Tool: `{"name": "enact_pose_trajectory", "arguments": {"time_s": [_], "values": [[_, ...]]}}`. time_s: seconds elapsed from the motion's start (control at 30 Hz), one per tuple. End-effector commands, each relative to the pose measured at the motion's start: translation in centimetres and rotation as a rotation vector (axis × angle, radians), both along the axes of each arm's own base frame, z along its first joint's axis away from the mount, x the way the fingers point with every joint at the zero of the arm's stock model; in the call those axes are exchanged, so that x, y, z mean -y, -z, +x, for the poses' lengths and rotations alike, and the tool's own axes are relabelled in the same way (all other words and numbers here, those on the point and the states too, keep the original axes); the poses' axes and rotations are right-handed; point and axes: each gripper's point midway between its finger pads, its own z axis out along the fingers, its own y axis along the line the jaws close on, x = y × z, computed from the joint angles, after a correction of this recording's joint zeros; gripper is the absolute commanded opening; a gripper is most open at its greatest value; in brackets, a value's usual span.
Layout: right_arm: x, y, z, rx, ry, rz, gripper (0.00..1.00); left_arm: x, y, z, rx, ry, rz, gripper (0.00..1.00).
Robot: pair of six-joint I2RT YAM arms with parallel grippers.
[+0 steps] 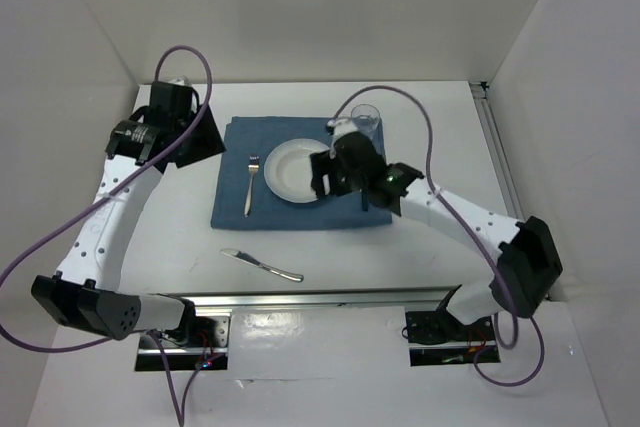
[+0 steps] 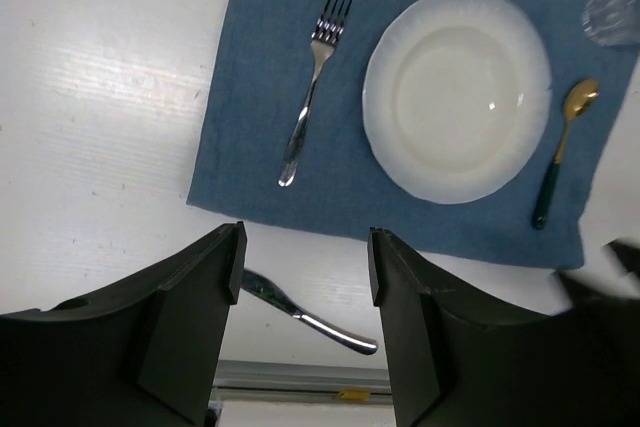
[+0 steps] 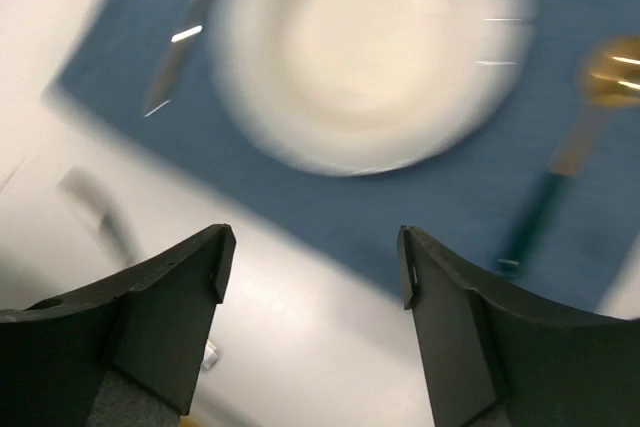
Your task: Set the dinner table for one person
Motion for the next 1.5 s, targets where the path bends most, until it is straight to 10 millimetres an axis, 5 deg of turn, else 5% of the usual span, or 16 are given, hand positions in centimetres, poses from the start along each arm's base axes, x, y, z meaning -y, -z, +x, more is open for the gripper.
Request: {"name": "enact_pose_trajectory", "arguments": {"time_s": [0.0, 0.07, 0.2, 0.5, 0.73, 1.1, 1.33, 1.47], "values": [[-5.9, 0.4, -7.4, 0.031, -0.372, -0.019, 0.79, -0.5, -4.8, 0.0, 0.122, -0.031, -0.005, 0.69], [-9.2, 1.8, -11.4, 0.007, -0.526, -0.046, 0.82, -1.2, -5.8, -0.2, 0.148, -0.048, 0.019, 0.72], [-12.8, 5.7, -16.0, -0.074, -0.714, -0.102, 0.79, -1.6, -5.7, -0.4, 0.151, -0.064, 0.035, 0.72], [-17.3, 11.6, -19.3, -0.083, -0.850, -0.242, 0.79, -2.4, -4.9, -1.5, 0.141, -0.118, 0.028, 0.74], [-17.6, 14.9, -19.0, -0.097, -0.799, -0.312, 0.70, -2.5, -5.2, -1.7, 0.151, -0.118, 0.025, 0.74], [-16.5, 15.7, -17.0, -0.046, -0.687, -0.380, 0.66, -2.5, -4.5, -1.6, 0.150, -0.120, 0.019, 0.74], [-14.9, 19.4, -18.7, -0.160, -0.730, -0.435, 0.50, -2.4, -4.2, -1.5, 0.147, -0.113, 0.013, 0.74], [-14.6, 19.5, -18.8, -0.163, -0.722, -0.430, 0.29, -2.3, -4.0, -1.3, 0.147, -0.113, 0.013, 0.74]]}}
